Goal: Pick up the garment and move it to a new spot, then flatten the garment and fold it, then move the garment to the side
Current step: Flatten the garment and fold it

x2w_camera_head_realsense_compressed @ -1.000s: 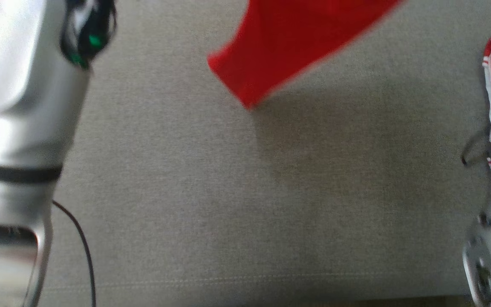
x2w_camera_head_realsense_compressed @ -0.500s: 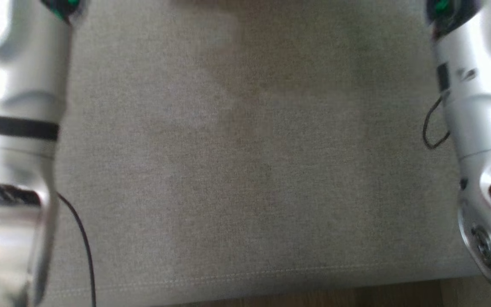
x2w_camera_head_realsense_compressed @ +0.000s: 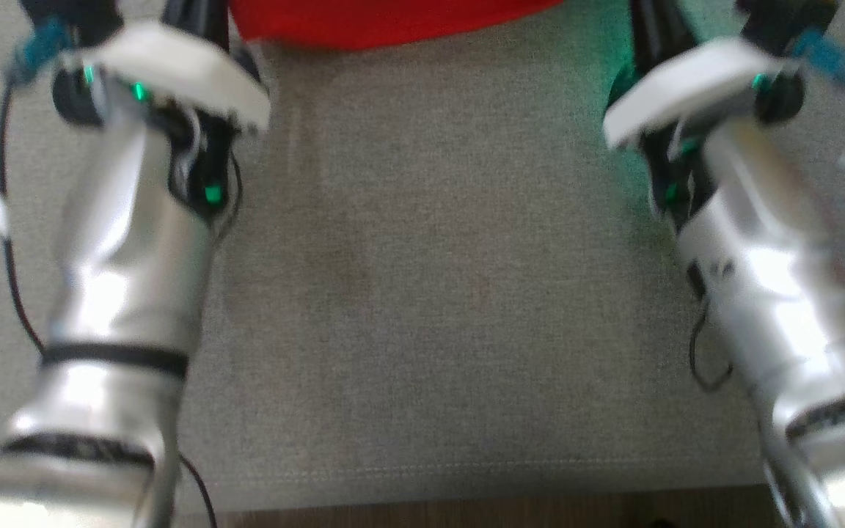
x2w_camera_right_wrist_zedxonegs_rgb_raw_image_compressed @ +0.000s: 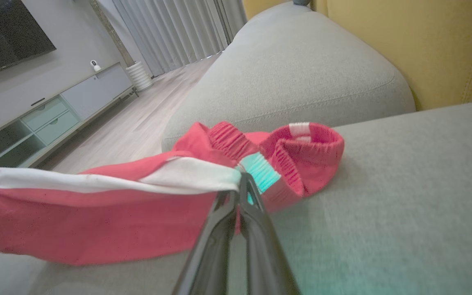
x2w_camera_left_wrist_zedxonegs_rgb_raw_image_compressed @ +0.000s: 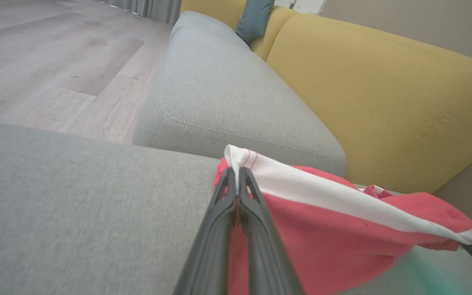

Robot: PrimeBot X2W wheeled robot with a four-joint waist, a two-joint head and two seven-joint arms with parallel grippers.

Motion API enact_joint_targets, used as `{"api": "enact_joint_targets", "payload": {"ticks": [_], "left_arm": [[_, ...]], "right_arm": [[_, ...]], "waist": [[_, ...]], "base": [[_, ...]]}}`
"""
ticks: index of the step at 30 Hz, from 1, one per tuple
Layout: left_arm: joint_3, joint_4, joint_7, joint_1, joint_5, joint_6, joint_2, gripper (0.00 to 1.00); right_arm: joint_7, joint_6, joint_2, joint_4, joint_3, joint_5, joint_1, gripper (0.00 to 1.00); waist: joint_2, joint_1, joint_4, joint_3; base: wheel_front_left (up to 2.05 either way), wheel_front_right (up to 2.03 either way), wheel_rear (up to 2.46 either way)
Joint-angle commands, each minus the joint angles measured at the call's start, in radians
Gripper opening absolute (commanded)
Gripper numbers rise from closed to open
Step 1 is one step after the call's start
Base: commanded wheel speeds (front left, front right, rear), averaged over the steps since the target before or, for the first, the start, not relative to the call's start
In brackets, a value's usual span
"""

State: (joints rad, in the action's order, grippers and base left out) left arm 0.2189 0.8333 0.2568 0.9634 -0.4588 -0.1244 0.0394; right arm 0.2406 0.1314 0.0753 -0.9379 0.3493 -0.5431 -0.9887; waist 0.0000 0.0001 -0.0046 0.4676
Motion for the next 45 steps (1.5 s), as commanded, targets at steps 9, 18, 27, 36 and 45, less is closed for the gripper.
{"api": "enact_joint_targets", "payload": {"ticks": [9, 18, 27, 36, 45], "left_arm": [[-0.017, -0.361, 0.005, -0.373, 0.069, -0.006, 0.034, 0.00], [-0.025, -0.655, 0.004, -0.746, 0.091, 0.000, 0.097, 0.00], [-0.014, -0.879, -0.100, -0.969, 0.066, 0.057, 0.108, 0.00], [-0.026, -0.952, -0.134, -0.951, 0.047, 0.062, 0.132, 0.00], [-0.006, -0.881, -0.158, -0.716, 0.044, 0.017, 0.192, 0.00]], "right_arm": [[0.019, -0.001, 0.021, 0.292, -0.018, 0.056, 0.379, 0.00], [-0.137, -0.001, -0.007, 0.741, -0.181, 0.145, 0.837, 0.00], [-0.350, -0.001, -0.024, 1.111, -0.284, 0.165, 1.173, 0.00], [-0.413, -0.001, -0.025, 1.190, -0.290, 0.118, 1.194, 0.00], [-0.411, -0.001, -0.025, 1.142, -0.257, 0.105, 1.008, 0.00]], "waist": [[0.0000, -0.0001, -0.009, -0.106], [0.0000, -0.0001, -0.010, -0.202], [0.0000, -0.0001, -0.005, -0.259], [0.0000, -0.0001, -0.019, -0.238], [0.0000, -0.0001, -0.038, -0.142]], "base": [[0.00, 0.00, 0.00], [0.00, 0.00, 0.00], [0.00, 0.00, 0.00], [0.00, 0.00, 0.00], [0.00, 0.00, 0.00]]}}
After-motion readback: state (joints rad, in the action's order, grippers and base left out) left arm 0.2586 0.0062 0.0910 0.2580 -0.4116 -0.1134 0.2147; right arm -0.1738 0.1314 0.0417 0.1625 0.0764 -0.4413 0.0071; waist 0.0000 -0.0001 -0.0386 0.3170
